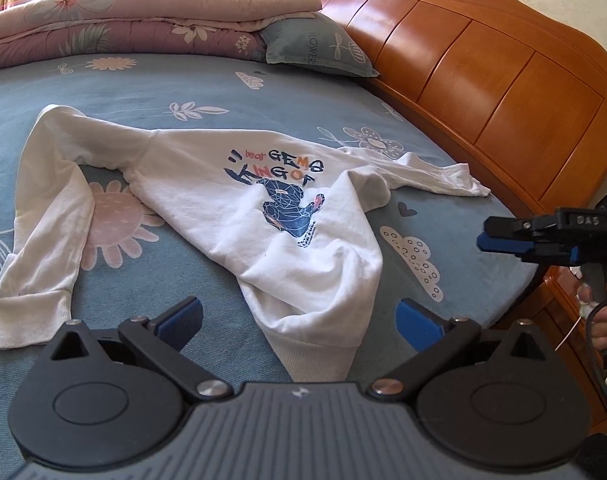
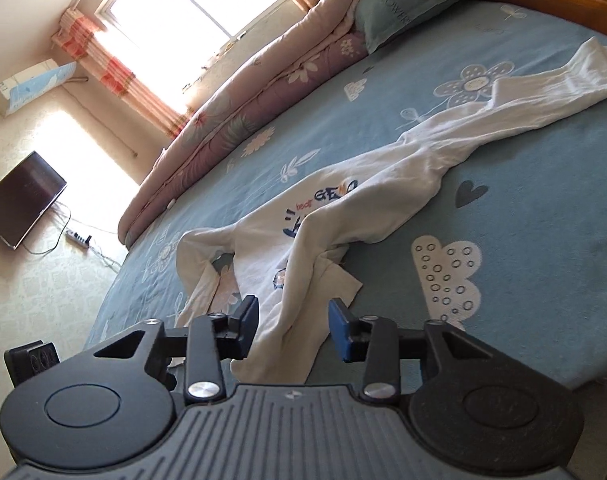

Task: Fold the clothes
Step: 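Grasp the sweatshirt hem with the right tool and pull it straight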

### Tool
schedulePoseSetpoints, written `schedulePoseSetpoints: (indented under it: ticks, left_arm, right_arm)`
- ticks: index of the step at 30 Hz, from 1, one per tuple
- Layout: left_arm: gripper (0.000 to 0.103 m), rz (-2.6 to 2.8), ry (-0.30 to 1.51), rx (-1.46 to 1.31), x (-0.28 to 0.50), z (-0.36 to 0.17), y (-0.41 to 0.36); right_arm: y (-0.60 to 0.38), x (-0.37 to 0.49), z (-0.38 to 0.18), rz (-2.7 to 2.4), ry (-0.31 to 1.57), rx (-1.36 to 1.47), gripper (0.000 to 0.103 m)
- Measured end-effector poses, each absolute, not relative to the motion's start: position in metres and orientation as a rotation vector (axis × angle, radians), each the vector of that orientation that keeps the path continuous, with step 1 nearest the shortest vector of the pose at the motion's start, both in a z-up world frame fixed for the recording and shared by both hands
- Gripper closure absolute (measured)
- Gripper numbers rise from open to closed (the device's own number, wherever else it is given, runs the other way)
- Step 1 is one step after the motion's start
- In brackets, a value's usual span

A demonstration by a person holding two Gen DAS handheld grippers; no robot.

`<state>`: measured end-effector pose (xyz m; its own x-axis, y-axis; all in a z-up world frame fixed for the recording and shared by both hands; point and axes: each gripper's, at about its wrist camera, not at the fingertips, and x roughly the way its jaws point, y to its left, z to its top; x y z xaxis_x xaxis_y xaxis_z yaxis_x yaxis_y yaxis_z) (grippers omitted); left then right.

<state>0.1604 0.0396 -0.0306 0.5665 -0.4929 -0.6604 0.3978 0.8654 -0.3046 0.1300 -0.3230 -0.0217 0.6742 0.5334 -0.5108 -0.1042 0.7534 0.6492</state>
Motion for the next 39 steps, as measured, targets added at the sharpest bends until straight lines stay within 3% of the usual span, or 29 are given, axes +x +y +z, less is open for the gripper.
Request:
schedulePoseSetpoints:
  ticks: [12,20,23,24,39]
  left_arm:
    - [0.001,-0.447,0.905,-0.199,0.166,-0.047,0.056]
    - [0.001,-0.408,0.904,-0.224,0.175,-0.045,0.057]
    - [0.001,-0.412,0.905,-0.221,0.177,-0.045,0.054]
    - [0.001,-0.413,0.905,-0.220,0.177,-0.045,0.053]
    - [0.001,-0.442,0.908,-0.195,0.183,-0.045,0.037]
  right_arm:
    - [-0.265,0.246,-0.098,0.420,0.794,0.306,0.063]
    - [-0.269,0.256,-0.118,0.491,0.836,0.354,0.060]
    - [-0.268,0.249,-0.117,0.518,0.865,0.376,0.074]
    - [-0.267,0.246,-0.117,0.527,0.877,0.378,0.087]
    - [-0.321,0.161,-0.069,0.425,0.832,0.413,0.089]
